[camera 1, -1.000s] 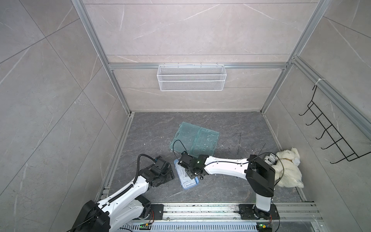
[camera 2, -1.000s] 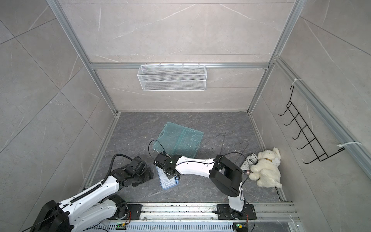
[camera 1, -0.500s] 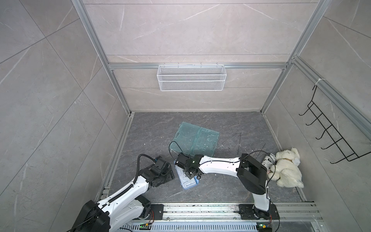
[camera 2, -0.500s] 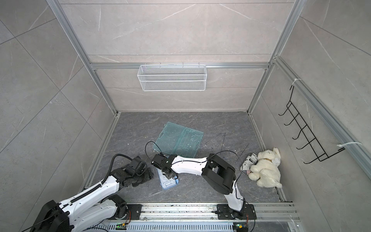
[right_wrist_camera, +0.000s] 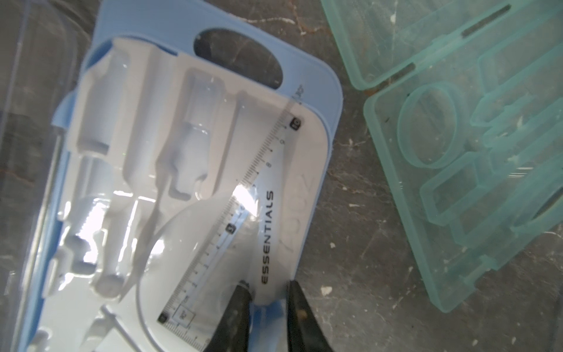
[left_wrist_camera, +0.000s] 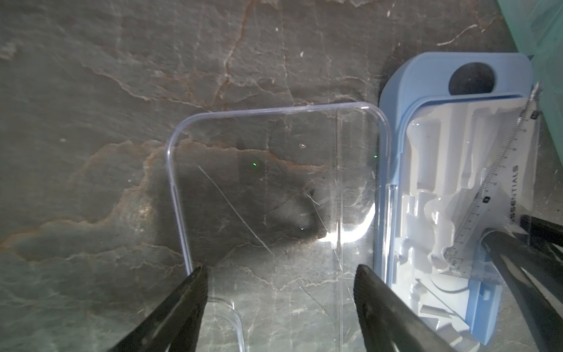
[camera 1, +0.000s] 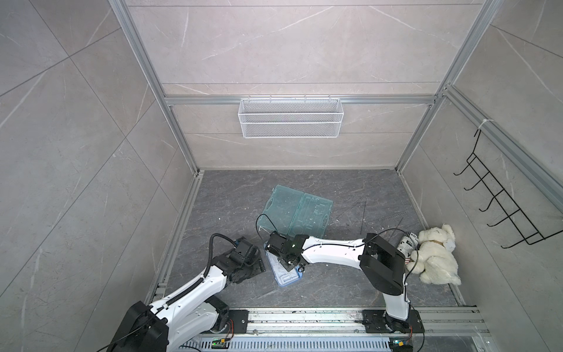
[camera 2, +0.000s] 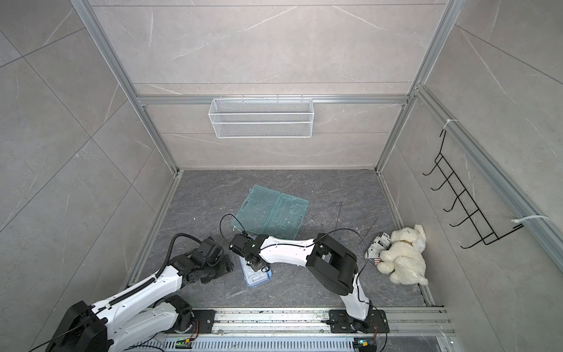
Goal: Open the ruler set and take out the ruler
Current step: Pick up the ruler from the ruler set box.
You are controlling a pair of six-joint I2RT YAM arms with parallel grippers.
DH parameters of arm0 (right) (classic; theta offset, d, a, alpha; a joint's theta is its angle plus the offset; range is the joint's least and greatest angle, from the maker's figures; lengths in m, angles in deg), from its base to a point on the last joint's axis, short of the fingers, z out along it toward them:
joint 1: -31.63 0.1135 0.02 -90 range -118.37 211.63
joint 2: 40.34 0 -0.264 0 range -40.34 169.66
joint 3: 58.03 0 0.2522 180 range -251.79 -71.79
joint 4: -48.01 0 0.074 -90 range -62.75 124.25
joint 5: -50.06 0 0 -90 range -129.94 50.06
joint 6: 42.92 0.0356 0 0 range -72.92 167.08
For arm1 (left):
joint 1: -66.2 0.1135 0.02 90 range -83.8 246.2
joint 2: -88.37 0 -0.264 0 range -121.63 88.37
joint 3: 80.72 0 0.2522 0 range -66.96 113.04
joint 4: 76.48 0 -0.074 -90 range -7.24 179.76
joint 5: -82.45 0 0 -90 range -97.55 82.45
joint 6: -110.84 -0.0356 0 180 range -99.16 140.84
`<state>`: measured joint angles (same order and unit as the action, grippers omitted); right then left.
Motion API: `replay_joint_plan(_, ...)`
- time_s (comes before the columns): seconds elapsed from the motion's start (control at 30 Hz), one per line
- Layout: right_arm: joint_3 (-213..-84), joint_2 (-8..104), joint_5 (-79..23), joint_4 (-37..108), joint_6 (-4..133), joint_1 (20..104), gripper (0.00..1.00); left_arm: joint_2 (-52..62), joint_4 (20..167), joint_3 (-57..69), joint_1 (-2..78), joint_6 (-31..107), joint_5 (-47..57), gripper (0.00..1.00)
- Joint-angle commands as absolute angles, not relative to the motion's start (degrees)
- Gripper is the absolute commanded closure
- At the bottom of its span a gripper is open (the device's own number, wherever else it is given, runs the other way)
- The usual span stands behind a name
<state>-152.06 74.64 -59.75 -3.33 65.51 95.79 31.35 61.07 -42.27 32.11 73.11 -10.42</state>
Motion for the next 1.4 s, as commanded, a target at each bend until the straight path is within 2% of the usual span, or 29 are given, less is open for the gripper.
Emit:
replay_joint_plan(0.0,-152.69,73.49,-62.62,-4.84,66.76,95.61,0.78,30.81,60.01,-40.59,32.30,72.69,-10.80,0.22)
replay_joint_plan(0.77,-152.65,70.09,-62.22,-4.25,68.51,95.53,0.79,31.19,59.99,-40.88,32.32,72.47,-10.79,0.22)
replay_joint_plan(0.87,-152.07,69.11,-62.36,-4.07,69.16,95.09,0.79,32.27,57.17,-38.65,32.31,70.10,-12.95,0.22)
replay_joint_plan(1.1,-148.06,65.20,-61.21,-2.24,71.74,92.51,0.79,37.75,50.28,-31.64,32.24,63.44,-19.28,0.14)
replay_joint_plan(1.37,-140.46,58.77,-61.39,-1.38,75.35,87.60,0.79,35.74,54.58,-27.94,29.35,57.47,-17.02,0.14)
